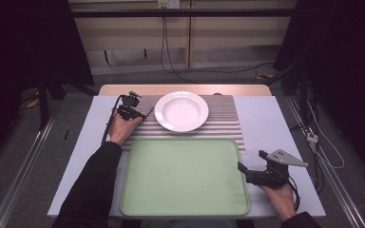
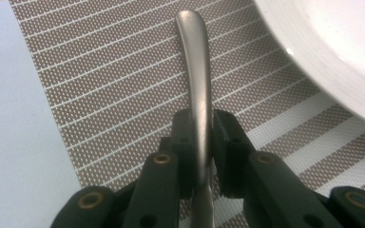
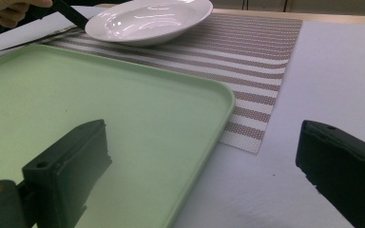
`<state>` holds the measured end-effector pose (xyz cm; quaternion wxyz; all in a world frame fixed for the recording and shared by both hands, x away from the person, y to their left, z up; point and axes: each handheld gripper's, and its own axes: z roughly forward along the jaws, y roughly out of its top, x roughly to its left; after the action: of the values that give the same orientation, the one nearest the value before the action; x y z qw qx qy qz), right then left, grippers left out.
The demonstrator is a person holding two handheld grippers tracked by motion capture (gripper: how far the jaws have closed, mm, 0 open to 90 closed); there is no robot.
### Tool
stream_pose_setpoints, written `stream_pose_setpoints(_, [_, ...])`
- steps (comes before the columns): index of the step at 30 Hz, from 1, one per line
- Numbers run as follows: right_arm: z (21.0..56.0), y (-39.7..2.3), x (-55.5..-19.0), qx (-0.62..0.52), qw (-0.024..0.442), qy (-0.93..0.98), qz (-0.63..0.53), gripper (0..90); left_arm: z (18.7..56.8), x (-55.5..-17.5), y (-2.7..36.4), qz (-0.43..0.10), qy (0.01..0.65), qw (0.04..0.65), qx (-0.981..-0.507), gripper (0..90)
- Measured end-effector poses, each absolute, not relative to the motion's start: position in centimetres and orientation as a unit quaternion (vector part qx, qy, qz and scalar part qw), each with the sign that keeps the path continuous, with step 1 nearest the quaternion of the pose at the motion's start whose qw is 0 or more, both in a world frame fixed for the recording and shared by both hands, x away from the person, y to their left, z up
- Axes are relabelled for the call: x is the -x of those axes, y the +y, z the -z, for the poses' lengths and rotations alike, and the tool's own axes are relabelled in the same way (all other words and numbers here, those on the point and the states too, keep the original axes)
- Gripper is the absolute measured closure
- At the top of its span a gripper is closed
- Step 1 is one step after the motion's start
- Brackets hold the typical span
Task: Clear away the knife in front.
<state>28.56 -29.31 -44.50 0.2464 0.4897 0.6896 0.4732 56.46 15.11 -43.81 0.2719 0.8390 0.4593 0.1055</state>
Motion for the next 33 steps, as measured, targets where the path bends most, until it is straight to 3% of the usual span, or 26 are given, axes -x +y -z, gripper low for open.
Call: stream_pose_setpoints(33, [44.4,-29.2,-28.5,-0.488,0.25,0.69,-0.473,3.5,38.4,-49.1,15.1,-0.121,0.406,0.332,-0.843,80.1])
